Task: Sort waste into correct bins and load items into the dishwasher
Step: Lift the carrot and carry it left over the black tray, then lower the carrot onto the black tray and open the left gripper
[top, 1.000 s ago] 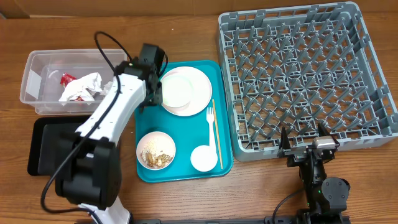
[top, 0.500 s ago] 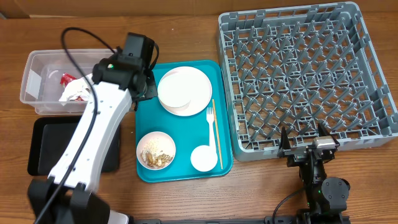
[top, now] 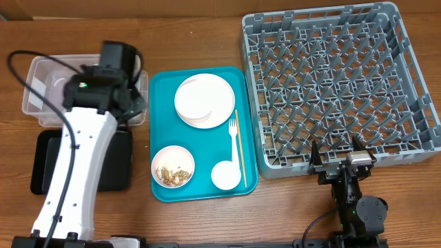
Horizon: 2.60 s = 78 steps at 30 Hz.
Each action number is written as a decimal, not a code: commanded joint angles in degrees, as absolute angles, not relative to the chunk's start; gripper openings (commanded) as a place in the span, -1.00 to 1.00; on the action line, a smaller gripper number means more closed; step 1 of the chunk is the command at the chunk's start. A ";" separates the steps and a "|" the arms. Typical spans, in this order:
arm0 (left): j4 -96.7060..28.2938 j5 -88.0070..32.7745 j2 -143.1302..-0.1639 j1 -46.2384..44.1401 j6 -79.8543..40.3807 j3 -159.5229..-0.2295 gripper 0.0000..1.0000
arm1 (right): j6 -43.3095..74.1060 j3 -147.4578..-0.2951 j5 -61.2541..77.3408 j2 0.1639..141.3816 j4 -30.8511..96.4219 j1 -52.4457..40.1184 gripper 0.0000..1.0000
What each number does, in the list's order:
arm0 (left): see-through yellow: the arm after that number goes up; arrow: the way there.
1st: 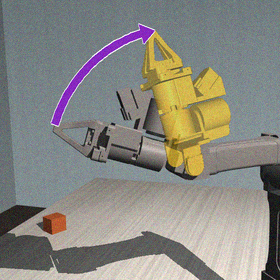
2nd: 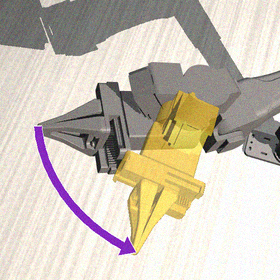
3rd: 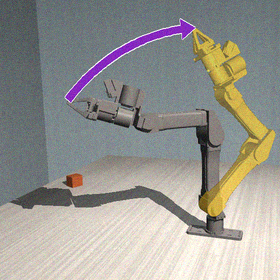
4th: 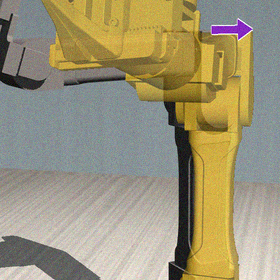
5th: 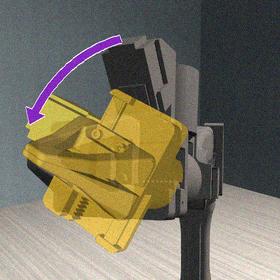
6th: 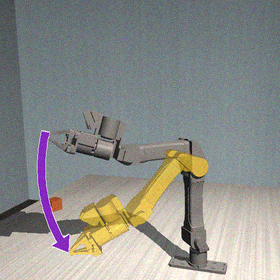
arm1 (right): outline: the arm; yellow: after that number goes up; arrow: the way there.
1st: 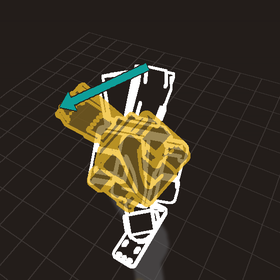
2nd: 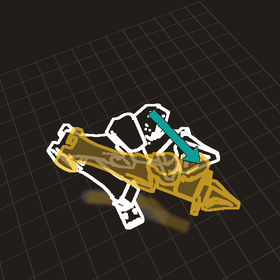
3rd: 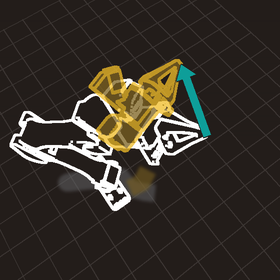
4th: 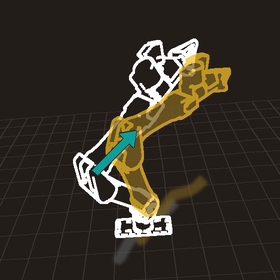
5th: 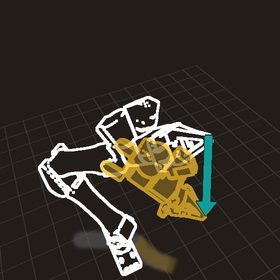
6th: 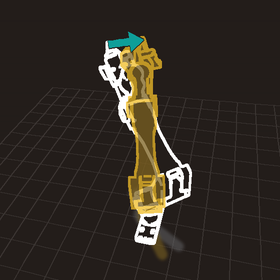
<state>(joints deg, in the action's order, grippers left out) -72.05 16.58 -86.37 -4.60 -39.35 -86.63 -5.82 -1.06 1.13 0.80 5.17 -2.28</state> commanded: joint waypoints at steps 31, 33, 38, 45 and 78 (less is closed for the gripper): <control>-62.87 21.19 -85.38 19.40 -53.84 -61.95 -0.81 | -5.82 -0.45 1.17 0.30 4.80 -2.13 1.00; -61.49 21.17 -85.38 20.88 -53.82 -60.23 -0.81 | -5.82 -0.45 1.17 0.30 4.80 -2.13 1.00; -56.99 21.17 -85.38 24.29 -53.78 -55.77 -0.82 | -5.82 -0.45 1.17 0.30 4.80 -2.13 1.00; -48.29 20.05 -85.38 28.18 -53.74 -48.01 -0.69 | -5.82 -0.45 1.17 0.30 4.80 -2.13 1.00; -57.45 3.75 -85.36 29.28 -43.77 -63.37 0.13 | -5.82 -0.45 1.17 0.30 4.80 -2.13 1.00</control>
